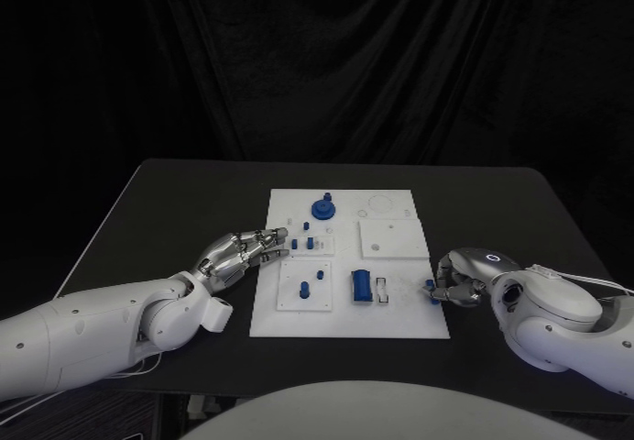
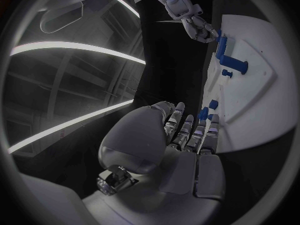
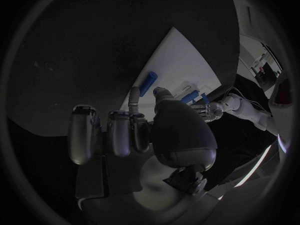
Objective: Assemble the parts on the task board
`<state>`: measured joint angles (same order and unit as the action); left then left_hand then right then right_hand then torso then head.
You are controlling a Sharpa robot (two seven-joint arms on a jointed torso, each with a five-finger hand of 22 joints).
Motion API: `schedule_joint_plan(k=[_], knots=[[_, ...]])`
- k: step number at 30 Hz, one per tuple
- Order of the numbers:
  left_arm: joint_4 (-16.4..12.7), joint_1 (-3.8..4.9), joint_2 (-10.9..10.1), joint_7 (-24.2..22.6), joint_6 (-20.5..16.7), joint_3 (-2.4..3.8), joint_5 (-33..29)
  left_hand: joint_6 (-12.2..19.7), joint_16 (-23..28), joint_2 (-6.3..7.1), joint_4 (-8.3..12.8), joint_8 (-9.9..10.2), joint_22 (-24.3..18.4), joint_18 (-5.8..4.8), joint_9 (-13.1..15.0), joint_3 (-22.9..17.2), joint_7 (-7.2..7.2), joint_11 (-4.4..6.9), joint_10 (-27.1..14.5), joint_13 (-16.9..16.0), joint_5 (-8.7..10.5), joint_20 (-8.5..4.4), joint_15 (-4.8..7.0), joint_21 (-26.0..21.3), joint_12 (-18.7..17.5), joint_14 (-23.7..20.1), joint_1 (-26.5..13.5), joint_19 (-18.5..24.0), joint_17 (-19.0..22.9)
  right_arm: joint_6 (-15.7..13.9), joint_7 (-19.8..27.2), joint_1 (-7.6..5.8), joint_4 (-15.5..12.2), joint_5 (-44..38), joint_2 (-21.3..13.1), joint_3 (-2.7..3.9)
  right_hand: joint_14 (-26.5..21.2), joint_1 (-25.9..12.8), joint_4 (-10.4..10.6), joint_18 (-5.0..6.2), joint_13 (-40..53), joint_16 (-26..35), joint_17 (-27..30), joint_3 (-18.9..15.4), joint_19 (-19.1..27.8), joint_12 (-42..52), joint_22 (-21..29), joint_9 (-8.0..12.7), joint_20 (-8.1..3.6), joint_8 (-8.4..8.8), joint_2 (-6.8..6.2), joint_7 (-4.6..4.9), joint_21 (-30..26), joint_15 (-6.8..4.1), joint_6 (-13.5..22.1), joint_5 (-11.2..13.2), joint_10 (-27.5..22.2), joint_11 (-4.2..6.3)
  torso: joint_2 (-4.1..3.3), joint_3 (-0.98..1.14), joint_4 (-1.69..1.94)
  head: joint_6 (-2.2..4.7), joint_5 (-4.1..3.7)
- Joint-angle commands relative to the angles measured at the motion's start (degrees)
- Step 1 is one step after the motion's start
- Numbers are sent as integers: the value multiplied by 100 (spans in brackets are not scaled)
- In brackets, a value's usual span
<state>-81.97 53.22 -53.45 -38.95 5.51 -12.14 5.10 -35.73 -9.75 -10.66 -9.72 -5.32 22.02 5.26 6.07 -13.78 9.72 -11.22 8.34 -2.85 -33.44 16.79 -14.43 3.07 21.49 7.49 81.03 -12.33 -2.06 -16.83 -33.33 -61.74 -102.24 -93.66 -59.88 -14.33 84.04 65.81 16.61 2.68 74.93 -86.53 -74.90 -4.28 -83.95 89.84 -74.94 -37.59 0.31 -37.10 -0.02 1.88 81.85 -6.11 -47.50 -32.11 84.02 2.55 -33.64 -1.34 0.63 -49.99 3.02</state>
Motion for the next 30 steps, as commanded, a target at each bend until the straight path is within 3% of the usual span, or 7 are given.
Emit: schedule_joint_plan(k=[1,13,20,26,27,29,30], knots=[[-11,-9,17,-376,60,4,-27,-2,-17,24,3,-28,1,-3,7,-32,17,-37,9,-4,-30,1,-11,7,19,10,-54,-33,-5,68,-16,29,47,-64,65,1,503,76,-19,-65,1507,23,-1040,28,-285,16,-1237,20,45,29,-4,2,-6,53,-29,-36,598,-43,-1,1,-9,-1,-11],[-14,-12,11,-373,76,4,-27,11,-14,22,3,-25,-4,-3,5,-41,19,-40,6,-3,-31,0,-10,7,15,7,-56,-30,-4,45,70,132,165,-64,296,2,501,405,-43,-64,1507,26,-1027,177,-284,16,-1237,130,40,56,13,-15,-7,44,-91,-272,598,-29,11,-1,-9,-1,14],[-7,-15,20,-367,91,4,-27,11,-14,22,3,-25,-4,-3,5,-41,19,-40,6,-3,-31,0,-10,7,15,7,-56,-30,-4,115,83,164,266,-63,419,3,499,469,-30,-62,1507,31,-1018,215,-281,16,-1234,163,38,72,1,-10,-15,43,-82,-396,598,-30,10,1,8,-1,-3],[-5,-17,19,-364,95,4,-27,18,-13,21,5,-24,-9,-2,4,-50,20,-44,3,-2,-32,0,-9,6,10,5,-57,-28,-4,243,40,187,343,-63,464,3,497,509,-24,-57,1507,35,-1010,249,-271,16,-1226,207,42,113,-7,6,-39,50,-34,-486,598,-42,9,3,-2,-1,14],[-5,-17,19,-363,96,4,-27,18,-13,21,5,-24,-9,-2,4,-50,20,-44,3,-2,-32,0,-9,6,10,5,-57,-28,-4,258,41,190,354,-59,467,3,496,597,-43,-53,1507,37,-1006,320,-263,16,-1220,243,43,142,6,10,-57,51,-13,-705,598,-46,9,2,-2,-1,15],[-4,-18,19,-363,97,4,-27,18,-13,21,5,-24,-9,-2,4,-50,20,-44,3,-2,-32,0,-9,6,10,5,-57,-28,-4,258,59,197,374,17,475,3,495,616,-40,-53,1507,38,-1003,340,-263,16,-1220,256,45,146,3,14,-57,55,-17,-764,598,-48,9,1,-1,-1,19],[-4,-18,19,-363,97,4,-27,18,-13,21,5,-24,-9,-2,4,-50,20,-44,3,-2,-32,0,-9,6,10,5,-57,-28,-4,246,73,199,378,54,476,3,494,674,-49,-52,1507,42,-998,397,-261,16,-1219,276,46,161,21,14,-61,54,-6,-910,598,-48,9,-1,0,-1,20]])
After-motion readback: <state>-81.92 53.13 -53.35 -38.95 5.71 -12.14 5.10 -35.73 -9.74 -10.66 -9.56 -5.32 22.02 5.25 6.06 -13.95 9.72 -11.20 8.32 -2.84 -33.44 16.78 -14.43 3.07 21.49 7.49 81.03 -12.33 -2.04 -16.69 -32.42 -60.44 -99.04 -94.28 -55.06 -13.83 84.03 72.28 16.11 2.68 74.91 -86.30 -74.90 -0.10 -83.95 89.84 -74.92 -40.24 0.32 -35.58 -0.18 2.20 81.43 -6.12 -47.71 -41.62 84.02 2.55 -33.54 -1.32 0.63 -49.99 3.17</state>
